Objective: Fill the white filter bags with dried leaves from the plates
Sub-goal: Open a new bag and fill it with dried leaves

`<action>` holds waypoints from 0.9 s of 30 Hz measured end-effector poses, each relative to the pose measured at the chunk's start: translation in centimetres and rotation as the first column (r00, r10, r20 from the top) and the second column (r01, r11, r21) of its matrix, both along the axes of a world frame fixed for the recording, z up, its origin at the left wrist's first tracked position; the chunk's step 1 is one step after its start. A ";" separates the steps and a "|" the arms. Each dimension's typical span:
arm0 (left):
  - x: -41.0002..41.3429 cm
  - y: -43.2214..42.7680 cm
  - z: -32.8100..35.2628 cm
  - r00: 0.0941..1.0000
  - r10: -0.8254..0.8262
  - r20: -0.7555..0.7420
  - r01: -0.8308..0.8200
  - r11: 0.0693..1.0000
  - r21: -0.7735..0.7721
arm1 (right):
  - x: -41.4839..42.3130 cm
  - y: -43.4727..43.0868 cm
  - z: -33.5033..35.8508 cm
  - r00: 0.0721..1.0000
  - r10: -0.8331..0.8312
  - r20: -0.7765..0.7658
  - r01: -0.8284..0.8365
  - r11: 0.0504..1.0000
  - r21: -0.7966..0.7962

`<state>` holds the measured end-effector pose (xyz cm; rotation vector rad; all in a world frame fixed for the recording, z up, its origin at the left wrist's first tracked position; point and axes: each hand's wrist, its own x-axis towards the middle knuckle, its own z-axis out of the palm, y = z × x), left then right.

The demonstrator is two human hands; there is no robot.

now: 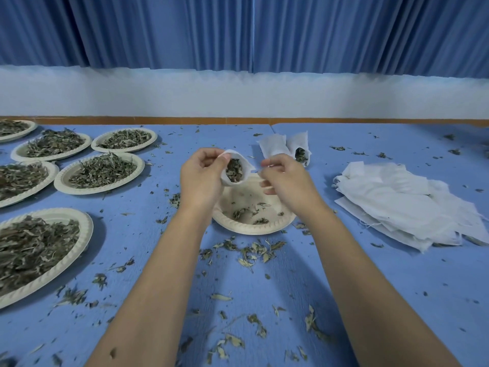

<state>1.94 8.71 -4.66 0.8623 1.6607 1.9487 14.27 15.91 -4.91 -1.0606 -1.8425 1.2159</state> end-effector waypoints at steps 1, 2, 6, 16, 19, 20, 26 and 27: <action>-0.2 0.0 0.0 1.000 0.016 -0.012 -0.016 1.000 0.003 | 0.3 0.1 -0.1 0.967 -0.008 0.254 -0.032 0.988 0.153; -0.2 -0.1 0.1 0.999 0.025 -0.030 -0.025 1.000 0.005 | 0.4 0.1 -0.2 0.885 0.007 0.466 -0.128 0.965 0.227; -0.4 -0.1 0.1 0.992 0.066 -0.108 -0.068 0.998 -0.015 | 0.3 -0.3 -0.2 0.618 0.192 0.763 -0.365 0.929 0.062; -0.1 0.0 0.1 0.996 0.060 -0.066 -0.061 0.998 -0.008 | -1.1 -1.1 -1.5 0.815 0.154 0.559 -0.295 0.940 0.171; -0.5 -0.1 0.2 0.996 0.083 -0.042 -0.083 0.997 0.006 | -2.0 -1.4 -2.3 0.889 0.027 0.457 -0.177 0.941 0.288; -0.6 -0.1 0.2 0.995 0.090 -0.040 -0.089 0.996 0.011 | -2.0 -1.4 -2.2 0.912 -0.010 0.411 -0.128 0.943 0.307; -0.7 -0.1 0.3 0.993 0.093 -0.075 -0.093 0.996 0.003 | -0.6 -0.7 -0.4 0.804 -0.142 0.577 -0.070 0.941 0.330; -0.7 0.0 0.3 0.992 0.089 -0.084 -0.090 0.996 -0.004 | -0.6 -0.9 -0.4 0.767 -0.128 0.629 -0.088 0.949 0.301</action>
